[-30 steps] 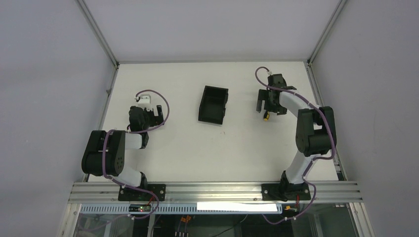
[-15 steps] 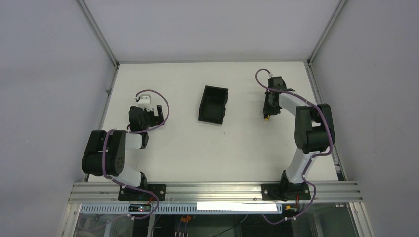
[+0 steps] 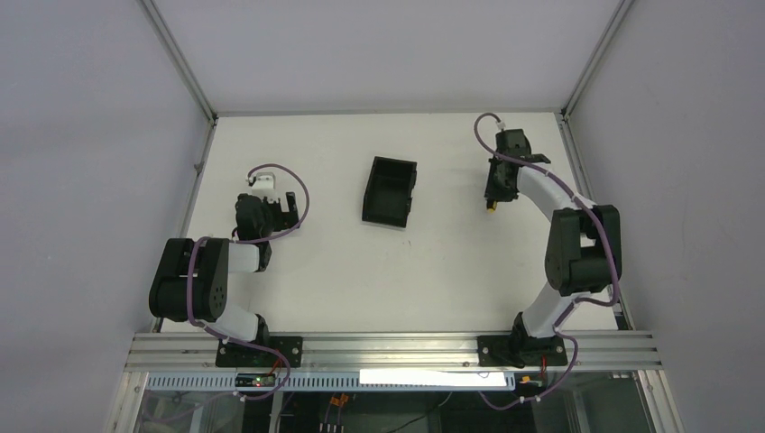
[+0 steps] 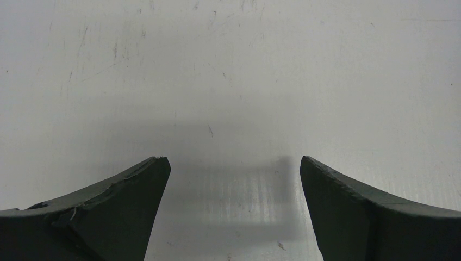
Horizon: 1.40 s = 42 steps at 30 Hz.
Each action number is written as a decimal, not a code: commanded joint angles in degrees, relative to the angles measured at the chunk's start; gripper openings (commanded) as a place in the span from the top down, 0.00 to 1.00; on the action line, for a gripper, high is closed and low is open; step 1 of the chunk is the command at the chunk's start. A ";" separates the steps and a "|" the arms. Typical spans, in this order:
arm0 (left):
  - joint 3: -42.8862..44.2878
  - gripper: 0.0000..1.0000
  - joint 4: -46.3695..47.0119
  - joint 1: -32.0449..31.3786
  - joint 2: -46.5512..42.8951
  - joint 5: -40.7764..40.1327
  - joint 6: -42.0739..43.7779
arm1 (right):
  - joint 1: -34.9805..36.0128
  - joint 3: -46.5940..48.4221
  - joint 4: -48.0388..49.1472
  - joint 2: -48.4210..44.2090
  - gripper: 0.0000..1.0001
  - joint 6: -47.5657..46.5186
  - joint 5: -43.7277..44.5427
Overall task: Put the screwdriver in the bin
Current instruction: Pick up the screwdriver from the center of the board, then place the screwdriver in the bin.
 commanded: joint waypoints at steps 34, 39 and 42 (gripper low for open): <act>0.02 0.01 1.55 -0.50 -1.16 -1.14 -0.23 | 9.91 27.97 -12.17 -12.29 0.91 1.45 2.68; 0.02 0.01 1.55 -0.48 -1.21 -1.13 -0.23 | 16.29 31.75 -12.12 -8.52 0.91 2.73 5.29; 0.02 0.01 1.55 -0.50 -1.21 -1.16 -0.23 | 19.84 34.06 -12.00 -6.19 0.91 3.63 6.72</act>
